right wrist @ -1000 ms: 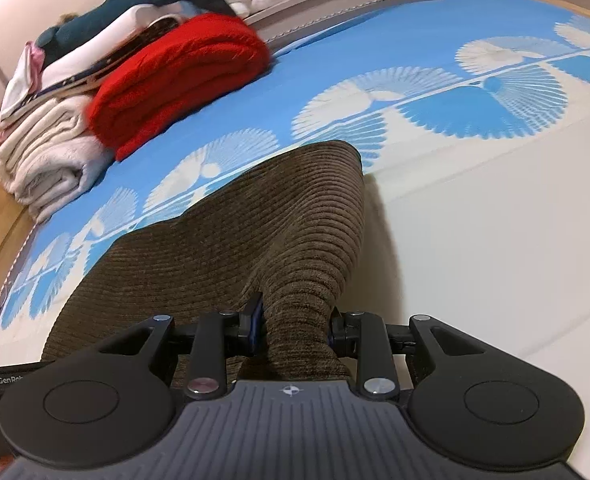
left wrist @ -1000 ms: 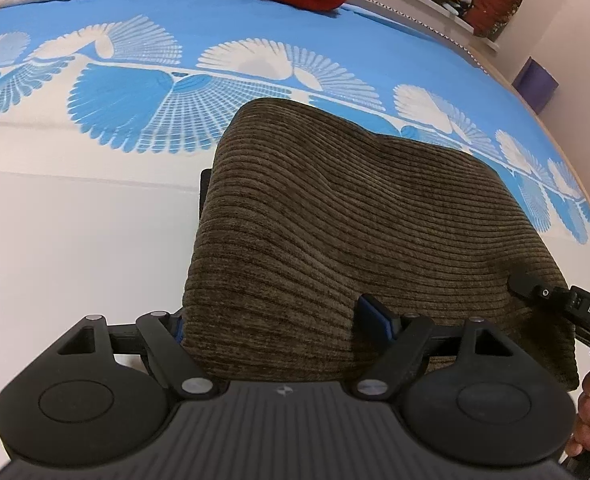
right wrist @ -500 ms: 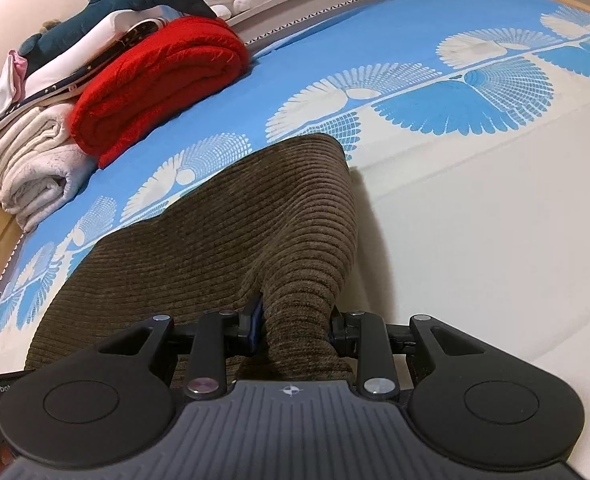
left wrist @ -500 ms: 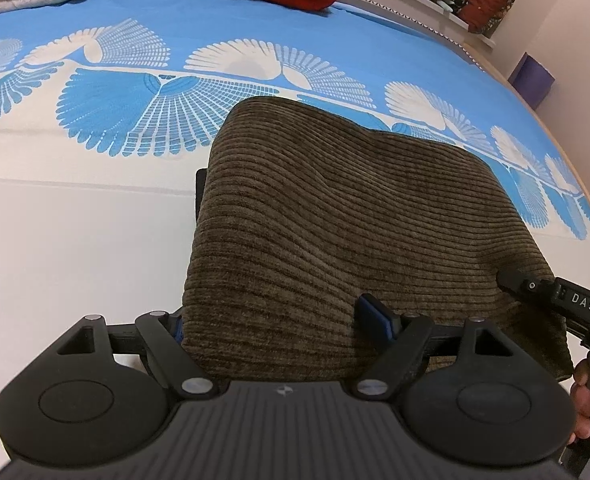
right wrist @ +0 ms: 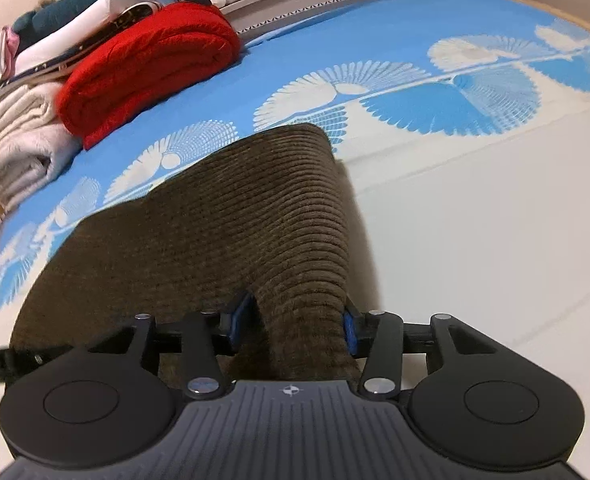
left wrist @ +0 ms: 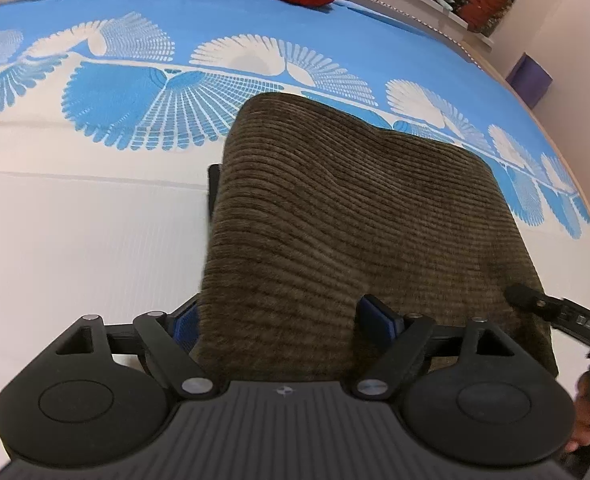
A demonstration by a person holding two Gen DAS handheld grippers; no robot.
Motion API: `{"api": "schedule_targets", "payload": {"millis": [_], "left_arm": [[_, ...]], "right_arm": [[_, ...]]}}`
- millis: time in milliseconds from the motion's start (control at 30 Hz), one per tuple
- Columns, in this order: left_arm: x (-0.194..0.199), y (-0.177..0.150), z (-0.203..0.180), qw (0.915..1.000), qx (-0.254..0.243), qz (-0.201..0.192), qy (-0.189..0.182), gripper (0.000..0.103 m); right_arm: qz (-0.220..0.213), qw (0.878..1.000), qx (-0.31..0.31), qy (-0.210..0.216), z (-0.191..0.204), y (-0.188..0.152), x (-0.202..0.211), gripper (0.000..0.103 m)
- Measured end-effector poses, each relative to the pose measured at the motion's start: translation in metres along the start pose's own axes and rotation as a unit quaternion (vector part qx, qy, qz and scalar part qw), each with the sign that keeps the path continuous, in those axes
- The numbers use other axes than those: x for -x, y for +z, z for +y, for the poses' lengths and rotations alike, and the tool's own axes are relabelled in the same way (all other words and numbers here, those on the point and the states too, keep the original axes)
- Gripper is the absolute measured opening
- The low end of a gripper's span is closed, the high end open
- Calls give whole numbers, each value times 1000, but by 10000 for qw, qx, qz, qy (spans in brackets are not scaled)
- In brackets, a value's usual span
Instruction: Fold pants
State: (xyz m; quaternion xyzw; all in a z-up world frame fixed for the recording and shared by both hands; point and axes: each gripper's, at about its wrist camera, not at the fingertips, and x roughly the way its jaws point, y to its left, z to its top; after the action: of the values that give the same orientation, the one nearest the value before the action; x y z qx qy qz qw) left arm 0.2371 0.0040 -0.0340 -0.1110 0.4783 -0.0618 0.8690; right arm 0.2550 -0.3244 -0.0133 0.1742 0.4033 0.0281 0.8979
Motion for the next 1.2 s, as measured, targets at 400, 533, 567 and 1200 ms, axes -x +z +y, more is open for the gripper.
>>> {"api": "schedule_targets", "payload": {"millis": [400, 533, 567, 1200], "left_arm": [[6, -33, 19, 9996, -234, 133, 125, 101], [7, -36, 17, 9998, -136, 29, 165, 101], [9, -35, 16, 9998, -149, -54, 152, 101], [16, -33, 5, 9991, -318, -263, -117, 73]], "right_arm": [[349, 9990, 285, -15, -21, -39, 27, 60], [447, 9990, -47, 78, -27, -39, 26, 62], [411, 9991, 9, 49, -25, -40, 24, 62], [651, 9937, -819, 396, -35, -30, -1, 47]]}}
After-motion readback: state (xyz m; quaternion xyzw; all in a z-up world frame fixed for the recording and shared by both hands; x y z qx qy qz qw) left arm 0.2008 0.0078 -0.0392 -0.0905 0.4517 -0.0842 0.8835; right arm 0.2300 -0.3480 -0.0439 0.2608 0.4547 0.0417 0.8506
